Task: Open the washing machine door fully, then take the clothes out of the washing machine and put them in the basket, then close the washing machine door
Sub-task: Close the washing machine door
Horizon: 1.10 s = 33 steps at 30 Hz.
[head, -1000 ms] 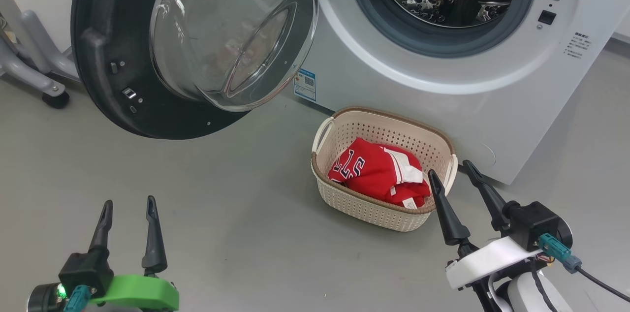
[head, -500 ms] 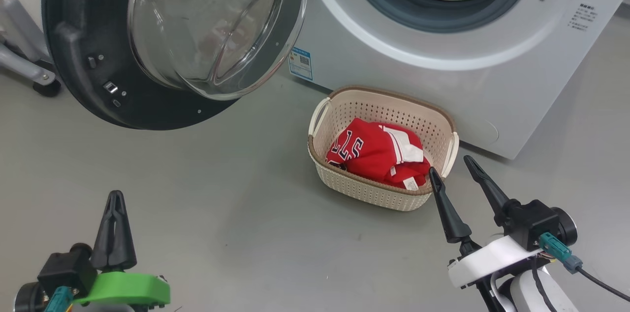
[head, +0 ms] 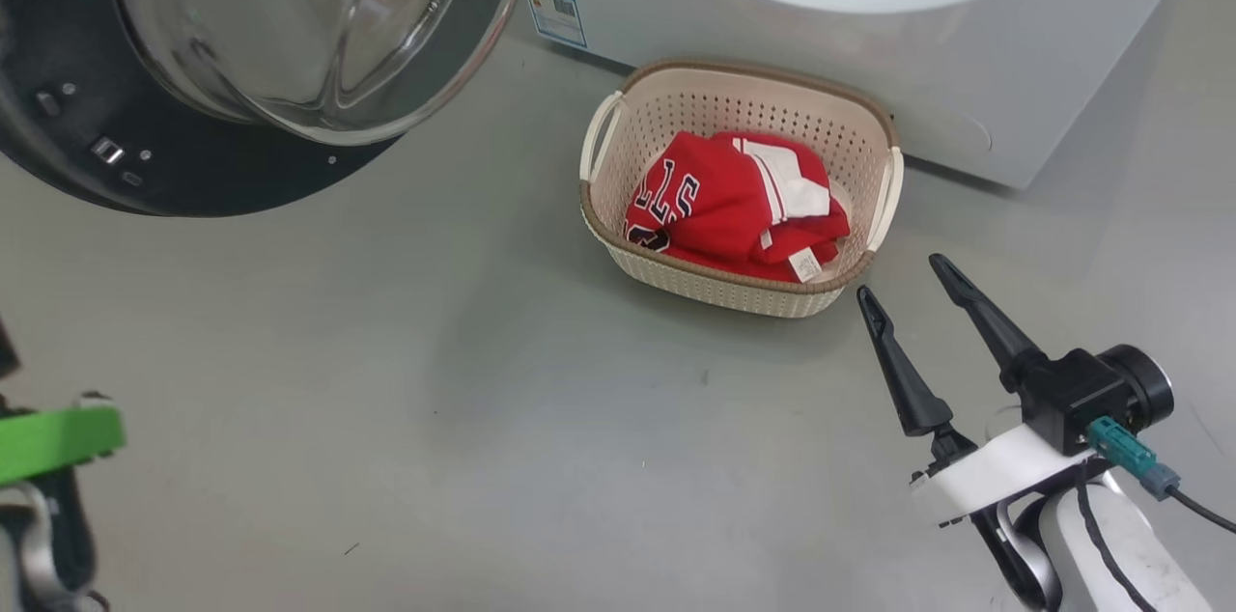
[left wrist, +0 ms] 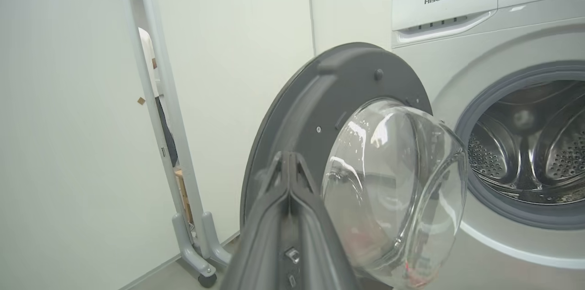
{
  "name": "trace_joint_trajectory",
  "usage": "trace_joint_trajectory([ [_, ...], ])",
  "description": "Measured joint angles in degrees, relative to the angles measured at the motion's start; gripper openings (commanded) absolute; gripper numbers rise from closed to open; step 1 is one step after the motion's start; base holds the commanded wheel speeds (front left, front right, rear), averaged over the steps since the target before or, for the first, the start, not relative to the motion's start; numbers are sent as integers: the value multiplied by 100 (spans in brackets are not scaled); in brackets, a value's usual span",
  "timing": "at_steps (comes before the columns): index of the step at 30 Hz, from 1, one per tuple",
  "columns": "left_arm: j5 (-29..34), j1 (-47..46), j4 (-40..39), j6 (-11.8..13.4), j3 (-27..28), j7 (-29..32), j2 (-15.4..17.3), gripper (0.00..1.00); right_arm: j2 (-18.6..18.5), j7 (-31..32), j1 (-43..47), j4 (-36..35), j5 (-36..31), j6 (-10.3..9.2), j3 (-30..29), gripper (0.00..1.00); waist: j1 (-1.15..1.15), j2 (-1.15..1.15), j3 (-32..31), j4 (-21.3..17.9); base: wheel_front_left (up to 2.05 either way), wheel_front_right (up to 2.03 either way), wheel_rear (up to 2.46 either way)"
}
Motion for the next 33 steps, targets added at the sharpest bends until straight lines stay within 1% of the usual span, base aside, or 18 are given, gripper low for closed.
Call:
trace_joint_trajectory([
  [5,-147,-545,-101,0,528,16,520,0,-147,32,-210,-114,0,0,46,100,0,0,344,-135,0,0,0],
  [8,-305,-932,-46,0,896,203,900,0,-256,51,-266,-157,0,0,77,100,0,0,526,-225,0,0,0],
  [11,-608,-1330,125,0,1251,427,1151,0,-298,57,-350,-212,0,0,86,100,0,0,693,-318,0,0,0],
  [15,-981,-1747,604,1,1686,772,1445,0,-389,57,-459,-248,0,0,100,100,0,0,887,-454,0,0,0],
  [18,-1424,-2093,1244,55,2121,1081,1534,0,-428,57,-501,-247,5,0,121,100,0,0,1020,-608,0,0,0],
  [23,-2295,-2708,2049,158,2719,1535,1475,0,-495,56,-561,-248,20,0,83,100,0,0,1136,-755,0,0,0],
  [30,-3161,-3415,2958,237,3485,2159,1417,0,-534,54,-578,-247,64,0,105,100,0,0,1193,-826,0,0,0],
  [33,-3403,-3587,3364,242,3694,2502,1391,0,-533,48,-592,-245,77,0,120,100,0,0,1197,-848,0,0,0],
])
